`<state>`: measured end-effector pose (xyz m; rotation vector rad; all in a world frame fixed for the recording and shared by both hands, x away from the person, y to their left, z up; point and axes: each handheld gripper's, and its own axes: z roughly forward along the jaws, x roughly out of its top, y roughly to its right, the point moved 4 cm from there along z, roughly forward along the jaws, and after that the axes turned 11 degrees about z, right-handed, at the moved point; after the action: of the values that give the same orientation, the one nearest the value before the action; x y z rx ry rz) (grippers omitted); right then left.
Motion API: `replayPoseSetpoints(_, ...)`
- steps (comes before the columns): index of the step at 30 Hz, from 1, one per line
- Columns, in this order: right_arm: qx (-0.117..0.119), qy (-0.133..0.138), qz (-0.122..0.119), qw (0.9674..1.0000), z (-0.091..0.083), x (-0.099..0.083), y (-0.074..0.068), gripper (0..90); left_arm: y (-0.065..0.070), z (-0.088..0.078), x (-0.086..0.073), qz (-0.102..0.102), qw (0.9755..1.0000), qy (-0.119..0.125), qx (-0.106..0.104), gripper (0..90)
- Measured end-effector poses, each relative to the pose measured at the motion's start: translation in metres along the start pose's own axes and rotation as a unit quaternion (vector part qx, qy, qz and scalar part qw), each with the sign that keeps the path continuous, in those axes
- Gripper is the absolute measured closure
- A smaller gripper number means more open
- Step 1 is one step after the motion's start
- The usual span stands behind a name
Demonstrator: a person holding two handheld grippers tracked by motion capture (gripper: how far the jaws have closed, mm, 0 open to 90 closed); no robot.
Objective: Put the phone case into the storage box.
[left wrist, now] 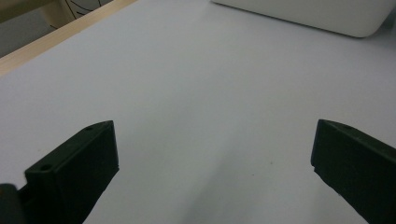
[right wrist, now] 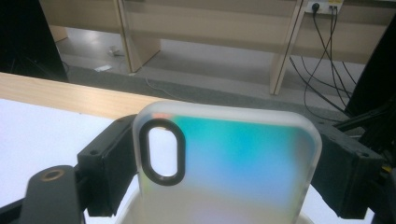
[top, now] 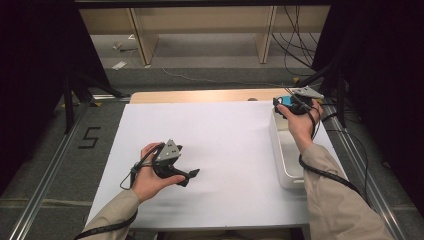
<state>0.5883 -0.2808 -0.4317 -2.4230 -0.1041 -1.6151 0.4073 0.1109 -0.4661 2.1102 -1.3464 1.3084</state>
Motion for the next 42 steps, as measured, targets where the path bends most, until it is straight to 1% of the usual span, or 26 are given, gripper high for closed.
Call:
replayPoseSetpoints(18, 0.002, -0.006, 0.001, 1.0000, 0.0022, -0.0030, -0.0002, 17.8, 0.0001, -0.0003, 0.0002, 0.001, 1.0000, 0.000, 0.000, 0.2)
replayPoseSetpoints(22, 0.004, -0.006, -0.003, 1.0000, 0.0028, -0.0028, -0.0001, 17.3, 0.0002, -0.0002, 0.0001, 0.001, 1.0000, -0.001, 0.000, 0.2)
replayPoseSetpoints(26, 0.003, -0.010, -0.002, 0.9999, 0.0035, -0.0035, -0.0002, 12.8, 0.0002, -0.0002, 0.0001, 0.001, 1.0000, -0.001, -0.001, 0.2)
replayPoseSetpoints(29, 0.011, -0.019, 0.004, 0.9998, 0.0050, -0.0050, -0.0009, 8.2, 0.0002, -0.0001, 0.0000, 0.001, 1.0000, -0.001, -0.001, 0.2)
replayPoseSetpoints(34, 0.010, -0.032, 0.003, 0.9994, 0.0065, -0.0079, -0.0005, 6.2, 0.0003, -0.0002, 0.0001, 0.001, 1.0000, 0.000, 0.000, 0.2)
replayPoseSetpoints(39, 0.006, -0.025, 0.003, 0.9997, 0.0059, -0.0061, 0.0001, 4.1, 0.0005, 0.0000, 0.0001, 0.001, 1.0000, -0.001, -0.001, 0.2)
replayPoseSetpoints(42, 0.007, -0.023, 0.004, 0.9997, 0.0050, -0.0048, -0.0004, 3.2, 0.0004, -0.0002, 0.0002, 0.001, 1.0000, -0.001, 0.000, 0.2)
